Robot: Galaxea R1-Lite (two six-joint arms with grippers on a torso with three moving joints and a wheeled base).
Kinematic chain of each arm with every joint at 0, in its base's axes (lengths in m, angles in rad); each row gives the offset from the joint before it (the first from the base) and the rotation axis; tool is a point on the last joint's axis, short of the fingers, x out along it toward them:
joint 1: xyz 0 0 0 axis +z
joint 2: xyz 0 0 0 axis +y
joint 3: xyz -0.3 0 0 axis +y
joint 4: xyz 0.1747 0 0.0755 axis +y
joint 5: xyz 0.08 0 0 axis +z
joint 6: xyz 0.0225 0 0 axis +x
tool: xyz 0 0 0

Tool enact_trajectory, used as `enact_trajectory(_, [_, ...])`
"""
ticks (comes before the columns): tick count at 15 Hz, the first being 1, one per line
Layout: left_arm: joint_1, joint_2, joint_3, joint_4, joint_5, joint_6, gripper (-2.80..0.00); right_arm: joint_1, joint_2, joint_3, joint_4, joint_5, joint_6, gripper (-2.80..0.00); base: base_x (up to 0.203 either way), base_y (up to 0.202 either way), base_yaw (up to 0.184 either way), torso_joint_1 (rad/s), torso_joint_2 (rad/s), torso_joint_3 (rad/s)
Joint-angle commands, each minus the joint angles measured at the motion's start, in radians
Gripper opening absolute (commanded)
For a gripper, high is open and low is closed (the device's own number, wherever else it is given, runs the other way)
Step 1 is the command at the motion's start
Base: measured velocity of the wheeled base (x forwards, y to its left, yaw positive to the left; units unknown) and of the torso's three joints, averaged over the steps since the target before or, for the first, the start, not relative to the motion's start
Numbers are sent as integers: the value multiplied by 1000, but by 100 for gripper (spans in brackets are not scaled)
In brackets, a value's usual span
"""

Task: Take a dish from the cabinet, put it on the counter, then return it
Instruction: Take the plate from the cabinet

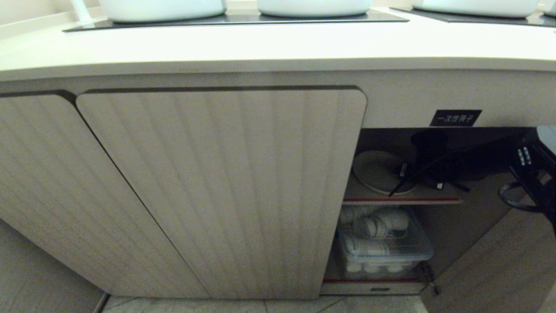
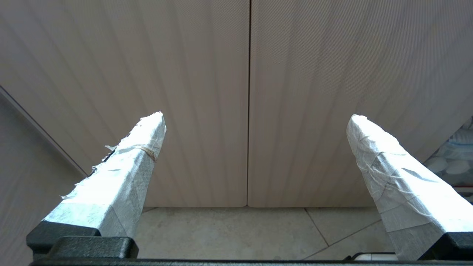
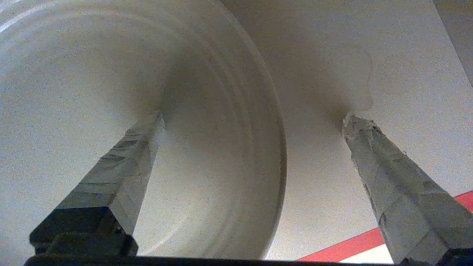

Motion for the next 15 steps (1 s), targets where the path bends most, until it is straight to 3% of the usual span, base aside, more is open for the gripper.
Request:
enact_trajectory(1, [0,0,0,0,0,0,0,0,5,0,0,-2,1,-280,0,0,0,0,0,0])
enact_trajectory(15, [0,0,0,0,0,0,0,3,-2,-2,-8,-6,20,-280,0,0,0,0,0,0])
